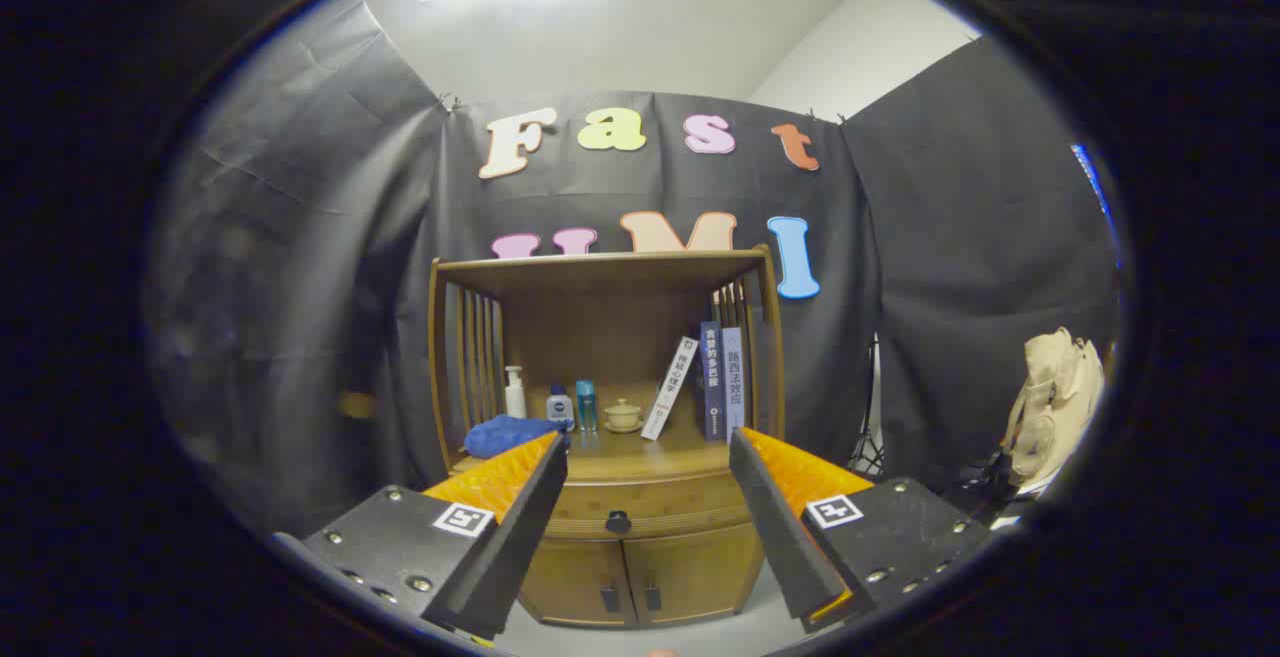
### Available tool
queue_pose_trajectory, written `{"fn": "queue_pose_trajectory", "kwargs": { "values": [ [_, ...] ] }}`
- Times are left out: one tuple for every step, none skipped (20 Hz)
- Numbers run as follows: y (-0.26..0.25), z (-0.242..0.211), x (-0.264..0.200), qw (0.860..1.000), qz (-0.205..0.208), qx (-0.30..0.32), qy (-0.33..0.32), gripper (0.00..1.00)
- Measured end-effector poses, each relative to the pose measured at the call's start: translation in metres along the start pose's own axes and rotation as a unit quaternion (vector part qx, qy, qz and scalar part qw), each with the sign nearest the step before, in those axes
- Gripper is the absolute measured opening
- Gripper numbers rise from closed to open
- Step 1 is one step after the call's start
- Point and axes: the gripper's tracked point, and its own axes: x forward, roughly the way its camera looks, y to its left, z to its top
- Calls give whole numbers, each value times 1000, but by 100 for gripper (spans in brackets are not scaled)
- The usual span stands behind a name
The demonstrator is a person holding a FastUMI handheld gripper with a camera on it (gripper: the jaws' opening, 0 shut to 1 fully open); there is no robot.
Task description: Pull open the drawer, take out the items inside it, and place them on the countertop above the cabinet.
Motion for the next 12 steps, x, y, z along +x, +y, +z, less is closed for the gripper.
{"fn": "queue_pose_trajectory", "kwargs": {
  "values": [
    [-2, -2, 1, 1000, -2, 3, 3, 98],
    [-4, -3, 1, 1000, -3, 7, 5, 98],
    [-4, -6, 1, 1000, -3, 11, 6, 98],
    [-5, -8, 2, 1000, -4, 12, 8, 98],
    [-6, -11, 3, 1000, -6, 12, 10, 98],
    [-7, -15, 4, 1000, -6, 10, 12, 98],
    [-6, -18, 4, 1000, -5, 9, 14, 98],
    [-5, -21, 5, 1000, -4, 7, 16, 98],
    [-5, -25, 6, 1000, -4, 5, 18, 98],
    [-4, -28, 7, 1000, -3, 5, 20, 98],
    [-2, -32, 9, 1000, -2, 5, 23, 98],
    [-1, -35, 10, 1000, 0, 5, 26, 98]
  ]
}}
